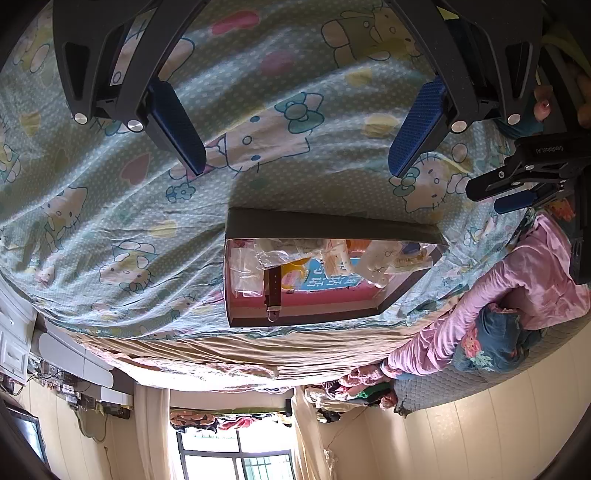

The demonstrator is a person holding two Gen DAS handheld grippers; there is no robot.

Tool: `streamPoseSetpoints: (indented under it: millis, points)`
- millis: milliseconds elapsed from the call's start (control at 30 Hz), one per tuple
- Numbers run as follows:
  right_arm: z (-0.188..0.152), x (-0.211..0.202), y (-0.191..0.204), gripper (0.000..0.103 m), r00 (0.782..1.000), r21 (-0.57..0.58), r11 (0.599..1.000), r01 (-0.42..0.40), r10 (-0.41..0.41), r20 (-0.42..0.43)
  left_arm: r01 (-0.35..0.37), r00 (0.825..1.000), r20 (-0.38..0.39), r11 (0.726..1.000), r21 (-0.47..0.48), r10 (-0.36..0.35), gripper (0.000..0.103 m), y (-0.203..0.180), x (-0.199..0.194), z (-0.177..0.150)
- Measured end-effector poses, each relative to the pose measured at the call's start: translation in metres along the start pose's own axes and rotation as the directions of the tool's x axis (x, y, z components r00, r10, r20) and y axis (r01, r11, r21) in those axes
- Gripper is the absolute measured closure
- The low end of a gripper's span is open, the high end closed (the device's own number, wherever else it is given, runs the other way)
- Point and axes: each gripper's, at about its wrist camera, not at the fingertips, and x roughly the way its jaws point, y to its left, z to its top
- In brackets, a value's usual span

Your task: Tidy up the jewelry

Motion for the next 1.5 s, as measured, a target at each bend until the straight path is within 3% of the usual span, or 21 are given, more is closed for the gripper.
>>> streamPoseSetpoints:
  millis: [1500]
  points:
    - [0.0028,-0.003,0.0007,0.005,1.0,-0.001,1.0,-0.003,0.003,0.003,-0.008,1.0,-0.005,1.0,-0.001,0.008,0.01,0.0003,-0.0057,0.0039]
